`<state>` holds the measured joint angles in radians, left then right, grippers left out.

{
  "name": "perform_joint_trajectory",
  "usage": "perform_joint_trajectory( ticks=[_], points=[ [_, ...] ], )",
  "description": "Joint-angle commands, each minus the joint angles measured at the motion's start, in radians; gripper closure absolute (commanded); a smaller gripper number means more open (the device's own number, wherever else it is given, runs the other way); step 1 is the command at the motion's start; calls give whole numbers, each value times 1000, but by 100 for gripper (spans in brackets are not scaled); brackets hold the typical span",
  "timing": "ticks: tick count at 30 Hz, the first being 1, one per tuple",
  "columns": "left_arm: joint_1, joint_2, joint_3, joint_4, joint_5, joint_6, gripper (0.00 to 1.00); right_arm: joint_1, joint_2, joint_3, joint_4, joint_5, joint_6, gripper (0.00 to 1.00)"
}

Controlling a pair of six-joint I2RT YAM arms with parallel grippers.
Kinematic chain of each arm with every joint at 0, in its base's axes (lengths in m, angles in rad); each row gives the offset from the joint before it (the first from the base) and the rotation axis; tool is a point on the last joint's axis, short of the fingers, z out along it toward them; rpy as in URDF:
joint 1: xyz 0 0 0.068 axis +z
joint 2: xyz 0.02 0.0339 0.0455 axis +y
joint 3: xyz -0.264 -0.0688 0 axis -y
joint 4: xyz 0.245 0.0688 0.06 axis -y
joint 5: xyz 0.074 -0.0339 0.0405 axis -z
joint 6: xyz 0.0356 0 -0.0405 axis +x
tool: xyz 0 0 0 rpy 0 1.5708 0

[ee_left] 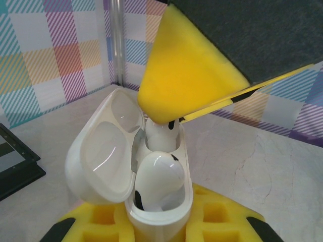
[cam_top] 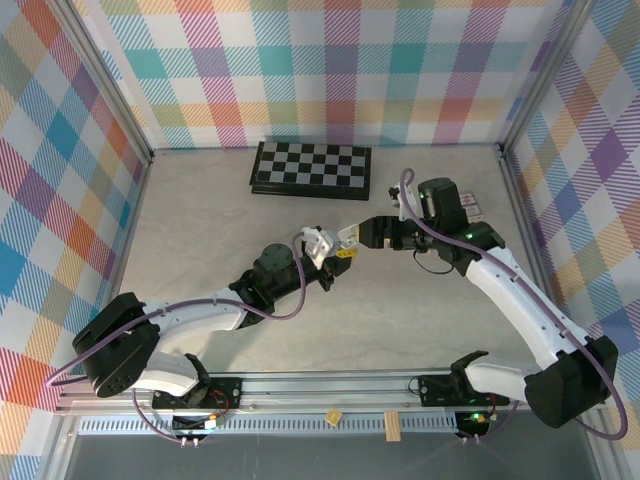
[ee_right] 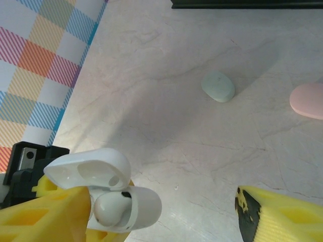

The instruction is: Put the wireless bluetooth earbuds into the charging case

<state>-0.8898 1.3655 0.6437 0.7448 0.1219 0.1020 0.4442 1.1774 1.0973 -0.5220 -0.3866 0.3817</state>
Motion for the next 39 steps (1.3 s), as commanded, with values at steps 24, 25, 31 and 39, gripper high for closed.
perform_joint_trajectory(
  ticks=[24,25,31,39],
  points=[
    [-10,-57,-18,-28,-58,276,88,-2,84,119,-213,-6,-104,19],
    [-10,-59,-18,-29,-57,272,88,-3,74,116,-219,-12,-114,19],
    [-6,-74,-16,-37,-46,264,88,-2,-3,101,-219,-10,-186,19],
    [5,-140,-30,-138,8,333,87,-2,-52,140,-185,81,-201,20]
  ],
)
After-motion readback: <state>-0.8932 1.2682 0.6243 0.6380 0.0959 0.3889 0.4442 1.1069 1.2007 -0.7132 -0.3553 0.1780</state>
